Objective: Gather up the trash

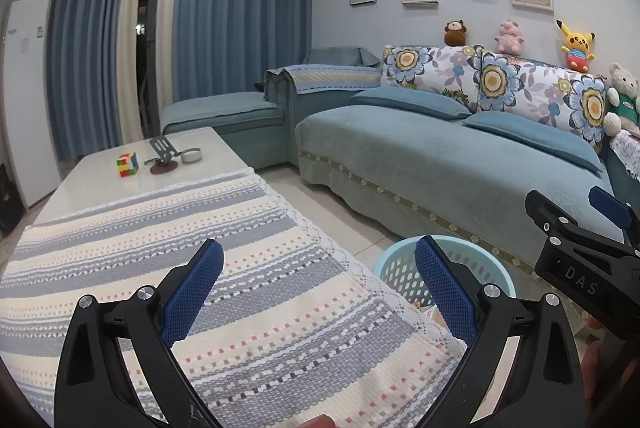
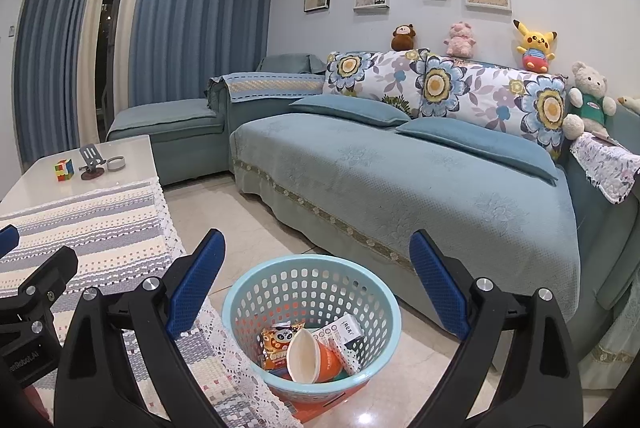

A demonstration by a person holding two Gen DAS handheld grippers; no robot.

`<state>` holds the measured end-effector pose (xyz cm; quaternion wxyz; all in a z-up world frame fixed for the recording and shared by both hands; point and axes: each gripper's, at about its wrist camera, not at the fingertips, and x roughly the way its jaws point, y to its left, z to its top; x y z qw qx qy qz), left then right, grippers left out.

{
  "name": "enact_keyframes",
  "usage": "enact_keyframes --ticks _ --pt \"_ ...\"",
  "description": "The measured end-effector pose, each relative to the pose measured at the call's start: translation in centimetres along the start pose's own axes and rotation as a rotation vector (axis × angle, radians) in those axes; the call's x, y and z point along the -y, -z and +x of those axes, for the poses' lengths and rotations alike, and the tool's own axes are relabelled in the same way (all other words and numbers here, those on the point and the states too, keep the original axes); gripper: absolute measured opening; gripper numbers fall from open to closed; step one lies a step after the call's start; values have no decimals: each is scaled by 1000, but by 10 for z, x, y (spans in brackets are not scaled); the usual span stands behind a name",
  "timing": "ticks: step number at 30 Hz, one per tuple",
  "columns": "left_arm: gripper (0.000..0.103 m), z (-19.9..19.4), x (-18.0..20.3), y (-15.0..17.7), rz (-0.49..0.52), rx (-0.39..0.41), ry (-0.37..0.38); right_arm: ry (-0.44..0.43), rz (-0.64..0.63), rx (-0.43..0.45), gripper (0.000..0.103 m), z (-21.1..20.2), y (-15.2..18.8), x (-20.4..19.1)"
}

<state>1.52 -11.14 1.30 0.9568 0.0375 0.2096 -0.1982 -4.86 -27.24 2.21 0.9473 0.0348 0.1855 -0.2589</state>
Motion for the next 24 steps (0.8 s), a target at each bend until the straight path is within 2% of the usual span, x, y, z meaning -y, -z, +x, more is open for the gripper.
enact_keyframes --ticks 11,24 --pt "94 1 1 -1 1 5 0 -6 -7 -5 89 1 0 -2" --pt "94 5 1 2 4 0 -39 -20 -18 -18 89 5 2 -5"
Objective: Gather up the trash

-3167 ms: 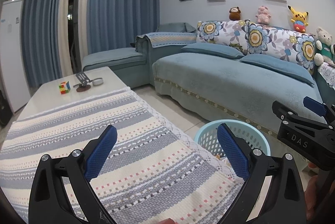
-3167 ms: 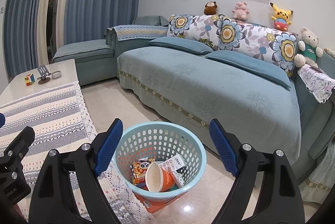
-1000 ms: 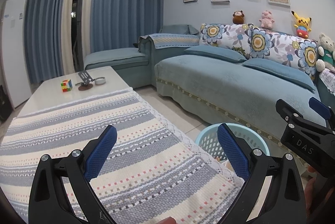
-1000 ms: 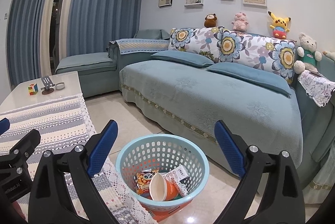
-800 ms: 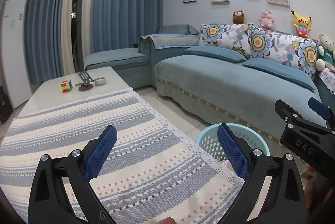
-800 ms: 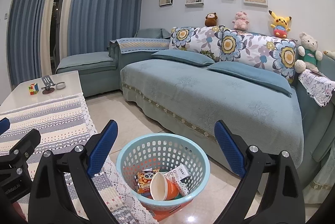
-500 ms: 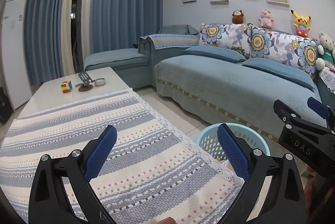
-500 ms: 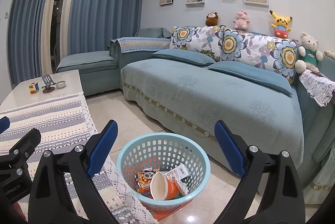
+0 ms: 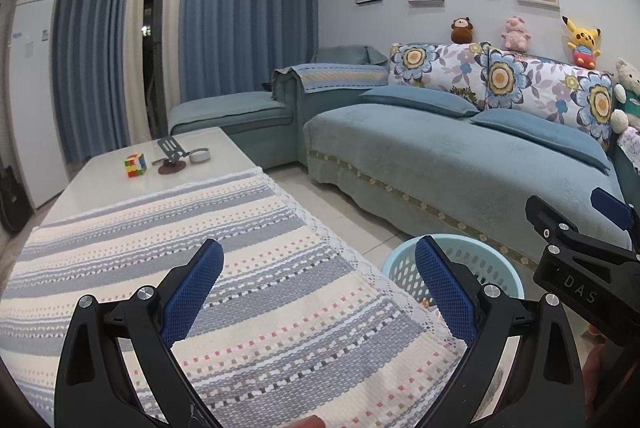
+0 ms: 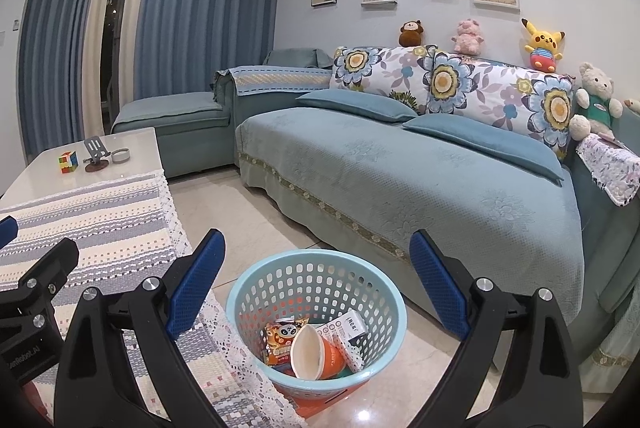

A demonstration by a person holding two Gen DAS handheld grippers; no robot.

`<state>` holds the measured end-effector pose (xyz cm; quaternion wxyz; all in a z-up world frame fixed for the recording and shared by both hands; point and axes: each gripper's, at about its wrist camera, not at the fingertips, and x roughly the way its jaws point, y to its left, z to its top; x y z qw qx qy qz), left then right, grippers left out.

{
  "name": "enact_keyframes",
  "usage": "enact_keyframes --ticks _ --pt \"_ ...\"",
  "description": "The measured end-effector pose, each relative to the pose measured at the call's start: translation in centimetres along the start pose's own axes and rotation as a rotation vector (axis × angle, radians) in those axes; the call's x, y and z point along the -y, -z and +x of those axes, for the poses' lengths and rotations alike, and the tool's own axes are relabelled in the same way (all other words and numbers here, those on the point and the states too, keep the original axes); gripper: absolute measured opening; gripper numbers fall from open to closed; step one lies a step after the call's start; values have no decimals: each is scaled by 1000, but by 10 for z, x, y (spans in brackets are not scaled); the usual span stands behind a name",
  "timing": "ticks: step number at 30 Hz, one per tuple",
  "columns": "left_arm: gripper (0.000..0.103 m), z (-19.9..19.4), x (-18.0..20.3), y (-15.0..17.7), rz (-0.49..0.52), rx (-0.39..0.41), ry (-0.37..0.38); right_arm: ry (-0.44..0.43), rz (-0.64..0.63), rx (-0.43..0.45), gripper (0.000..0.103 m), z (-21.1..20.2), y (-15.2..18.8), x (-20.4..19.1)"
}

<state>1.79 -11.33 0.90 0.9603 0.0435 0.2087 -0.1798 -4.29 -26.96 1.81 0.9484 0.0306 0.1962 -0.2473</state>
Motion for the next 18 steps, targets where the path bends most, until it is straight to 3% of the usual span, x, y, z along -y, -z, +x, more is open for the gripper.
enact_keyframes --ticks 13,18 --pt "93 -5 3 0 31 43 -71 0 0 -1 89 0 0 0" --pt "94 -6 0 0 20 29 -52 -1 1 -2 89 0 0 0"
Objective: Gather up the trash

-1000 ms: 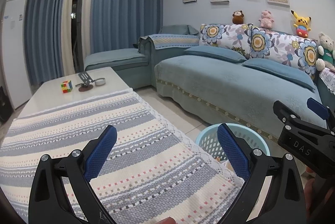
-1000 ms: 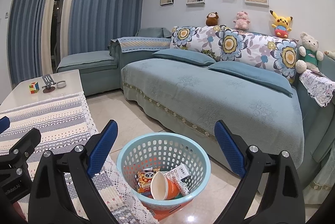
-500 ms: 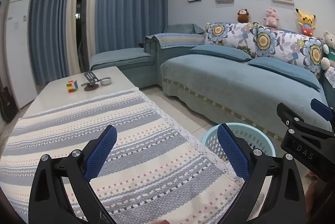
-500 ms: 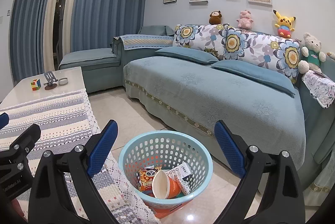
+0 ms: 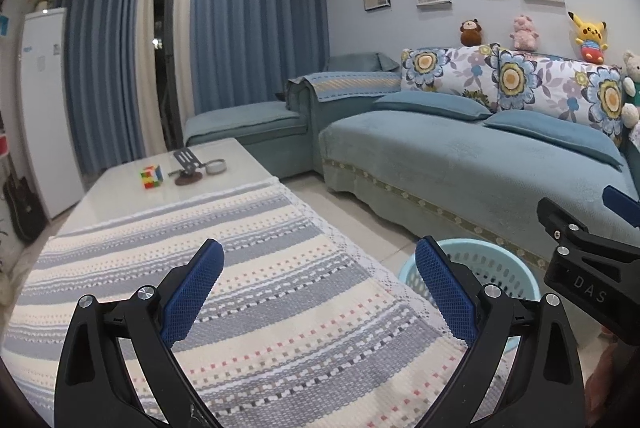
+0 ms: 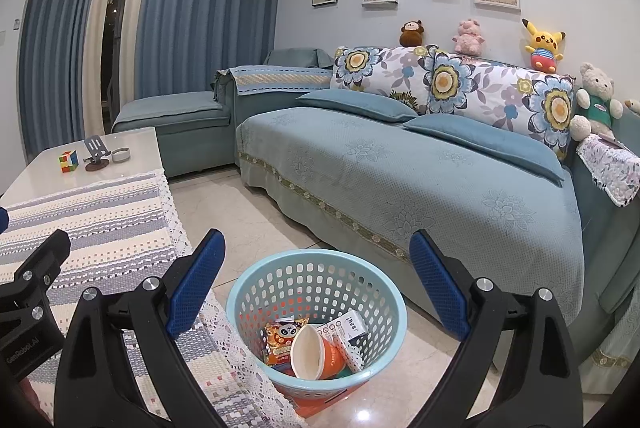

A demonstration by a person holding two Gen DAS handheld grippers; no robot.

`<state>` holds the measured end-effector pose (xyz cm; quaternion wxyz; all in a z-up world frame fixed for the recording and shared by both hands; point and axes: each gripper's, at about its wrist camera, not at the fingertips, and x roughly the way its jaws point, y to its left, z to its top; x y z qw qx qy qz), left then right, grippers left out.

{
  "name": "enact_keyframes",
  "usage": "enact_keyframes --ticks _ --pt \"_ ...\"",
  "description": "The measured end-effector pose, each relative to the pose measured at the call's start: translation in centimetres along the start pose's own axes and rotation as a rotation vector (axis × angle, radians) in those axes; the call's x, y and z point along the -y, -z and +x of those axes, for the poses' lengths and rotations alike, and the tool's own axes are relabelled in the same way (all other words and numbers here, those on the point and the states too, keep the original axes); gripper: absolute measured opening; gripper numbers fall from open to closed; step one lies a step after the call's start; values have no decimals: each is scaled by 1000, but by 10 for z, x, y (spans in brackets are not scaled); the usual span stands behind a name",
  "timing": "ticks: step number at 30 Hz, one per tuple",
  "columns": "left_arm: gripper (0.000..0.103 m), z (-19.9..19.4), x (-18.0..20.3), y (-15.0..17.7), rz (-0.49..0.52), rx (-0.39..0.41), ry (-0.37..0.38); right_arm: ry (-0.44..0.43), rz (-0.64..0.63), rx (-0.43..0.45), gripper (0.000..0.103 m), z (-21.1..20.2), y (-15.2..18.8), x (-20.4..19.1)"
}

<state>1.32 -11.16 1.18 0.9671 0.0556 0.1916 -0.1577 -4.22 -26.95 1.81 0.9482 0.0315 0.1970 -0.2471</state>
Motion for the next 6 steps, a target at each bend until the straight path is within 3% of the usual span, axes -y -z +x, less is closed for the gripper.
enact_keyframes --ticks 6 --pt "94 1 -6 0 -20 -2 -5 2 -2 1 89 0 1 0"
